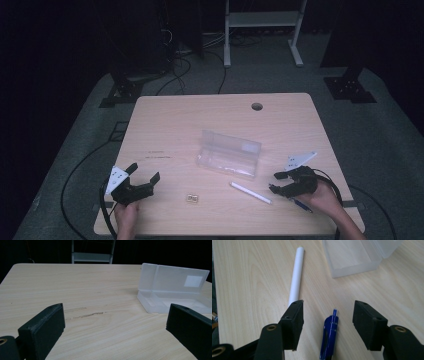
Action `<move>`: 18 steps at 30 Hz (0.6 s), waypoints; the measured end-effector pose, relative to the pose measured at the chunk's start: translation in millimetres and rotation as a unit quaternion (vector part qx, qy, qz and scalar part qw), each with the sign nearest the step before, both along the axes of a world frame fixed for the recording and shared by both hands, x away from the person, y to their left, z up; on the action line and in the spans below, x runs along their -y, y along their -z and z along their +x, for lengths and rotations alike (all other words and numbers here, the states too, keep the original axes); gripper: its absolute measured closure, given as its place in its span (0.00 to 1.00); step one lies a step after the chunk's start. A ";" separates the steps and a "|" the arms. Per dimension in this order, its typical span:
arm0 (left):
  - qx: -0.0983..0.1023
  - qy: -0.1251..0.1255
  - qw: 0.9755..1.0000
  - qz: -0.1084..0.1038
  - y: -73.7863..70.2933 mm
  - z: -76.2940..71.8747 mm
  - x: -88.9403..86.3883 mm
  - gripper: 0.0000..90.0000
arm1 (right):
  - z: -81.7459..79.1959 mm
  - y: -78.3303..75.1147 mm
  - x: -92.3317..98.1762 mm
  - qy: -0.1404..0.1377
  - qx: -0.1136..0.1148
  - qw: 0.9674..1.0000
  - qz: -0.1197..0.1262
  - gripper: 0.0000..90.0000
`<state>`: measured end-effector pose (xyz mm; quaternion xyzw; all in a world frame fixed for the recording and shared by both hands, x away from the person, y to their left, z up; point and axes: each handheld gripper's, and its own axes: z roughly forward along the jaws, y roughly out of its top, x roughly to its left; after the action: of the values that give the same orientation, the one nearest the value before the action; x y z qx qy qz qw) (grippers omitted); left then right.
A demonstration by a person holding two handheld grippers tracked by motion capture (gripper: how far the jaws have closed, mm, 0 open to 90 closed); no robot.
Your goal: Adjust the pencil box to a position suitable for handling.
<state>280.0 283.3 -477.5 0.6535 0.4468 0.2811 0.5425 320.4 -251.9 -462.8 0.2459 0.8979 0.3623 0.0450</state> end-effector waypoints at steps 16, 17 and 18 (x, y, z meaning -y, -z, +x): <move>0.001 0.002 1.000 0.004 -0.2 -0.4 1.0 0.01 | -24.9 15.3 27.0 0.030 -0.004 1.000 0.008 0.59; 0.001 0.002 1.000 0.004 -0.2 -0.4 1.1 0.01 | -26.5 16.5 28.8 0.030 -0.001 1.000 0.007 0.60; 0.002 0.002 1.000 0.005 -0.2 -0.4 1.2 0.01 | -27.6 17.1 29.6 0.032 0.000 0.999 0.006 0.60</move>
<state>279.7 282.2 -477.3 0.6567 0.4430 0.2830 0.5408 292.8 -281.5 -479.9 0.2750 0.8873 0.3662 0.0553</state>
